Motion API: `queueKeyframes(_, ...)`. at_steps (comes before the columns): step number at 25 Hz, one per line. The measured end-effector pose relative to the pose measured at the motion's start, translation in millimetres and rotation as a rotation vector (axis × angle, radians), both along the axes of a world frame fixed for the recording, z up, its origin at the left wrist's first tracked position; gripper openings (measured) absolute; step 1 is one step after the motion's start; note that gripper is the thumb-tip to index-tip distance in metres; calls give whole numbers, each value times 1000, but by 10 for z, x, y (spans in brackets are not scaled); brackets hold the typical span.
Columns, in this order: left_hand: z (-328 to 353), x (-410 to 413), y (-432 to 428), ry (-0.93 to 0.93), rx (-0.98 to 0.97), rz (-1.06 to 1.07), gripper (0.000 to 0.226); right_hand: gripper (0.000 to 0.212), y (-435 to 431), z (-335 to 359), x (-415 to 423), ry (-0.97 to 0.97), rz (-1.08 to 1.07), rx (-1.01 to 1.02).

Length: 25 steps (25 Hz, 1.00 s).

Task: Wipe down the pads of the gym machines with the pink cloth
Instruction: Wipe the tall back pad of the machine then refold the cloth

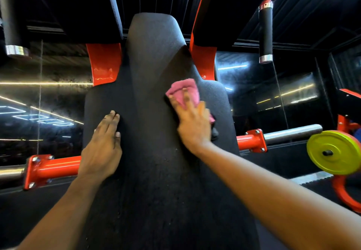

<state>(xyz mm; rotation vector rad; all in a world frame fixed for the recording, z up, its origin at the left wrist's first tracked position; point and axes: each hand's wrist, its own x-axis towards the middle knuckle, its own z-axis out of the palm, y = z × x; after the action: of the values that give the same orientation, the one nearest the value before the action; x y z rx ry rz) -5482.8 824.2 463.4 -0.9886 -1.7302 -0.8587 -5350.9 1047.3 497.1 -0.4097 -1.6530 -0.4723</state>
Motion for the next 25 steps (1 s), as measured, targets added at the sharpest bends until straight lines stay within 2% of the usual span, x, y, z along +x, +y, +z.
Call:
queueKeyframes(4, -122, 126, 78, 2, 20, 114, 58, 83, 656, -405, 483, 103, -37, -177)
queueKeyframes(7, -215, 195, 38, -78, 8, 163, 58, 86, 666, -806, 559, 213, 58, -387)
queueKeyframes(10, -216, 168, -83, -118, -50, 95, 56, 84, 422, -867, 387, 346, 86, -507)
queueKeyframes(12, -209, 127, -169, -119, -79, 39, 55, 84, 171, -908, 243, 313, 120, -411)
queueKeyframes(17, -226, 101, -231, -149, -80, -23, 55, 79, 13, -1417, 175, -174, 111, 223)
queueKeyframes(19, -232, 100, -225, -144, -73, -17, 55, 84, 304, -1241, 371, -256, 67, 317)
queueKeyframes(20, -242, 98, -220, -142, -73, -16, 55, 87, 488, -1081, 476, -214, 35, 263)
queueKeyframes(23, -279, 95, -231, -128, -71, -16, 56, 90, 884, -651, 757, 111, 57, -223)
queueKeyframes(24, -285, 99, -227, -124, -69, -15, 56, 88, 876, -624, 757, 187, 107, -329)
queueKeyframes(25, -290, 105, -218, -124, -65, -17, 57, 86, 783, -663, 691, 226, 148, -340)
